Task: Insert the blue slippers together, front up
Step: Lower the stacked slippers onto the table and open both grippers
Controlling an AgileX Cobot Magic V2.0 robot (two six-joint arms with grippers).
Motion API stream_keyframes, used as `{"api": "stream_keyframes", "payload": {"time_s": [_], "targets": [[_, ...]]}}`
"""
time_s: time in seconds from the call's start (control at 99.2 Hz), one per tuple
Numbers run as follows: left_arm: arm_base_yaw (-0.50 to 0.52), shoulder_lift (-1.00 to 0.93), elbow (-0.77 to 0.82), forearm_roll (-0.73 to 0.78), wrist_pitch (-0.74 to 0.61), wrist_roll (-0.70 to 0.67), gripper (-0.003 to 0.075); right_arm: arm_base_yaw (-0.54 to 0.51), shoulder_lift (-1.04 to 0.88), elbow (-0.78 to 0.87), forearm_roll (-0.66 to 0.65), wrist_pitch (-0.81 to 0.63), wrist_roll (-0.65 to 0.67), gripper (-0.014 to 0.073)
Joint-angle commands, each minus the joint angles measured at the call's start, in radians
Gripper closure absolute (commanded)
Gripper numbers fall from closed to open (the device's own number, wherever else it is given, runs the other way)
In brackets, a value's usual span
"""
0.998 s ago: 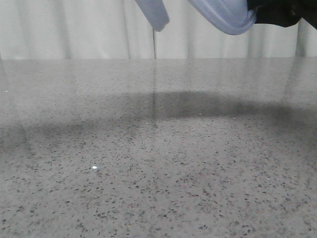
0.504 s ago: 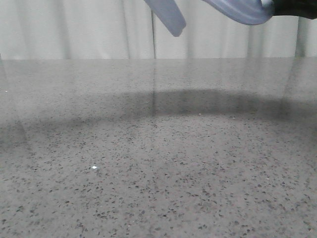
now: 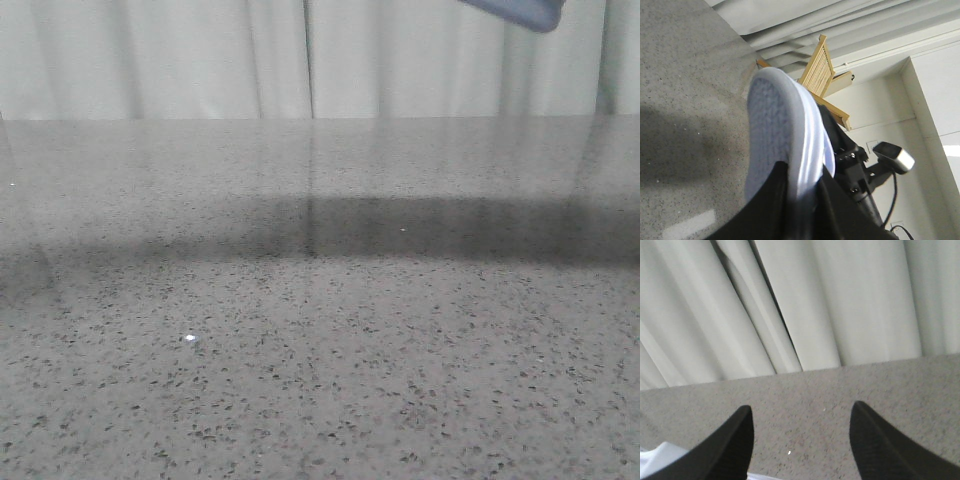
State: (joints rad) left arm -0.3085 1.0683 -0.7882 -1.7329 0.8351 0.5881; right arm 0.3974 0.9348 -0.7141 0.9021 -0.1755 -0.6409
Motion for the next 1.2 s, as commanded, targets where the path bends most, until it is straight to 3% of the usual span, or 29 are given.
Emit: {"api": "stream_keyframes", "payload": {"time_s": [0.0,0.454,0.796,1.189], "targets": [[-0.009,-0.001,-0.033,-0.071,0.008,-0.008,0.0694,-0.023,-0.073,-0.035,-0.025,-0.052,-0.057,0.0223],[-0.009,0.15,-0.033,-0.058,-0.039,0.061,0.0694,-0.032,-0.358,-0.034,-0.025,-0.116,-0.167,0.0223],[-0.007,0.245,-0.033,-0.05,-0.105,0.124,0.0694,-0.032,-0.37,-0.002,-0.018,-0.084,-0.173,0.0223],[-0.005,0.249,-0.028,0.105,-0.237,0.12,0.0697,-0.032,-0.37,0.037,-0.008,-0.107,-0.173,0.0223]]}}
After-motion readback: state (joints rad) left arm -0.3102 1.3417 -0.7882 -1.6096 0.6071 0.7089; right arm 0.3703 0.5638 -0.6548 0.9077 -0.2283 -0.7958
